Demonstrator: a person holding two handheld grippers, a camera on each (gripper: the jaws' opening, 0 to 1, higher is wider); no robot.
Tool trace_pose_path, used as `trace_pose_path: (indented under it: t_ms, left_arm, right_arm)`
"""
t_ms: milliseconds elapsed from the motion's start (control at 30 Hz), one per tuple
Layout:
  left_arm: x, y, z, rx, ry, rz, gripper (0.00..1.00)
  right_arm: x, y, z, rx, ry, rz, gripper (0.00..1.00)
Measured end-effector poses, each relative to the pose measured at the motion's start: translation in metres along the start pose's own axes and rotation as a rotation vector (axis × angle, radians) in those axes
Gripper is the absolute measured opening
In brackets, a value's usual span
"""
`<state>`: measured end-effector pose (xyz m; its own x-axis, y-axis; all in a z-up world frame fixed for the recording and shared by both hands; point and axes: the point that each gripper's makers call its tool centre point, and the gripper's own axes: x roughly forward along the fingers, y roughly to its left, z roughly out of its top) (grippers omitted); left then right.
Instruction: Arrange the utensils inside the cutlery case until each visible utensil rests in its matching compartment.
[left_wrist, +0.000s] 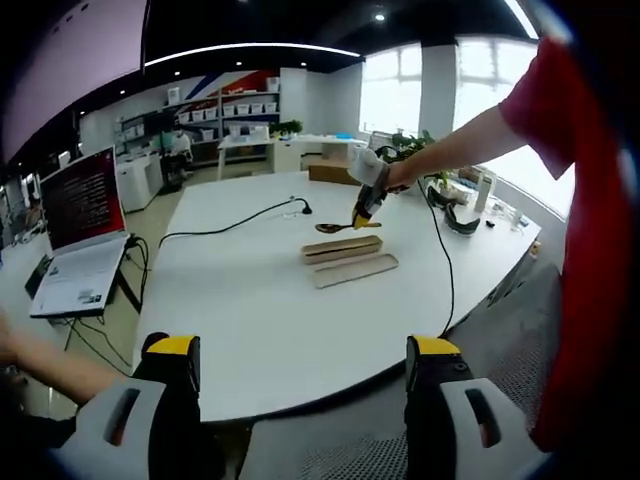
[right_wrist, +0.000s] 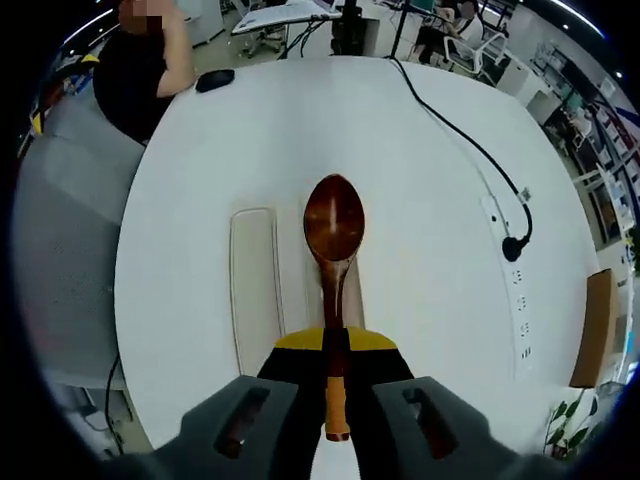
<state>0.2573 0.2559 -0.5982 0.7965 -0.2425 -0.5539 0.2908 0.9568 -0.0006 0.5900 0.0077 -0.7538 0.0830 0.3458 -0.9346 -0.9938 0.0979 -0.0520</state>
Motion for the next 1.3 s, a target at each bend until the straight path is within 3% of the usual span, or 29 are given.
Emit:
trace_pose_path:
  t_ms: [267,400,667,1033,1200,1300]
  left_arm:
    - [0.001,0.002,0.004,0.004,-0.005,0.017,0.87]
    - [0.000,0.002,0.001,0.006,0.013,0.024,0.87]
    - [-0.002,0.003,-0.003,0.005,0.029,0.031,0.87]
    - [-0.008,0.006,0.004,0.040,0.036,0.044,0.87]
    - [-0.005,0.004,0.001,0.048,0.043,0.034,0.87]
    - [-0.003,0.002,0.001,0.053,0.044,0.019,0.87]
  right_arm:
    - [0.024,-0.002,0.000,-0.001,0.021,-0.004,0.02]
    - [0.035,-0.002,0.001,0.054,0.008,0.000,0.02]
    - [0.051,-0.001,-0.008,-0.012,0.054,0.005,0.02]
    - [0.059,-0.002,-0.010,-0.024,0.073,0.022,0.03]
    - [0.057,-0.002,-0.009,-0.071,0.091,0.009,0.03]
    - [0.054,0.000,-0.008,-0.030,0.094,-0.002,0.08]
